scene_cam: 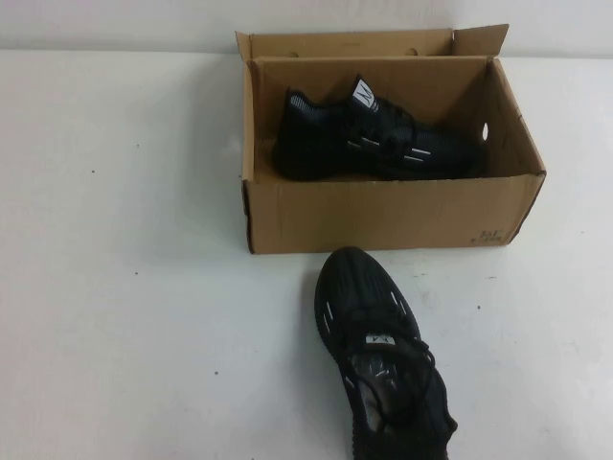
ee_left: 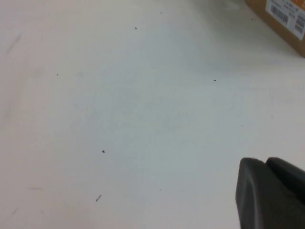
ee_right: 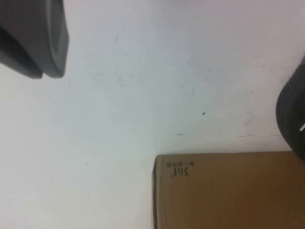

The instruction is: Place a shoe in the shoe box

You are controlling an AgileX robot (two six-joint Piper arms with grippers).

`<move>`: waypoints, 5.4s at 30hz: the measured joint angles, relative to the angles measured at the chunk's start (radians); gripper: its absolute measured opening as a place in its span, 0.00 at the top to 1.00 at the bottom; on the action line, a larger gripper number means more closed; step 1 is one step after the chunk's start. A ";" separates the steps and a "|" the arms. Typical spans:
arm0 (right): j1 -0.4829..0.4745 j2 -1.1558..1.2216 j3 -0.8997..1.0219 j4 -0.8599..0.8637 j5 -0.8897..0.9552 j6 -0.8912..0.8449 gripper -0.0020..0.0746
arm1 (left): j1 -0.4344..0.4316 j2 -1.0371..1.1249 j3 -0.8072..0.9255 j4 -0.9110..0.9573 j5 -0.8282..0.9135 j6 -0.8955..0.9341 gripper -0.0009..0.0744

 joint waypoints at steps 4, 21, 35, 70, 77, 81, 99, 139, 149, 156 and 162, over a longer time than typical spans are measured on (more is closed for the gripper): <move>0.000 0.000 0.000 0.000 0.000 0.000 1.00 | 0.000 0.000 0.000 0.000 0.000 0.000 0.99; 0.000 0.000 0.000 -0.004 0.000 0.000 1.00 | 0.000 0.000 0.000 0.005 -0.002 0.011 0.99; 0.000 0.000 0.000 -0.005 -0.047 0.000 1.00 | 0.000 0.000 0.000 0.008 -0.002 0.011 0.99; 0.000 -0.002 -0.002 0.005 -1.198 0.004 1.00 | 0.000 0.000 0.000 -0.002 -1.018 -0.242 0.99; 0.000 -0.008 -0.242 0.029 -0.991 0.133 1.00 | 0.000 -0.004 -0.086 -0.004 -1.147 -0.301 0.99; 0.000 0.021 -0.441 0.029 -0.736 0.214 1.00 | 0.000 -0.004 -0.259 0.012 -0.979 -0.301 0.99; 0.000 0.566 -0.635 0.032 -0.060 0.169 1.00 | 0.000 0.219 -0.528 0.181 0.036 -0.305 0.99; 0.481 1.512 -1.125 0.556 0.407 -1.293 0.42 | 0.000 0.220 -0.528 0.062 0.367 -0.315 0.99; 0.486 1.642 -1.125 0.564 0.366 -1.300 0.42 | 0.000 0.220 -0.528 0.029 0.374 -0.315 0.99; 0.486 1.692 -1.125 0.529 0.321 -1.300 0.56 | 0.000 0.220 -0.528 0.029 0.391 -0.315 0.99; 0.486 1.687 -1.125 0.519 0.319 -1.300 0.90 | 0.000 0.220 -0.528 0.029 0.408 -0.315 0.99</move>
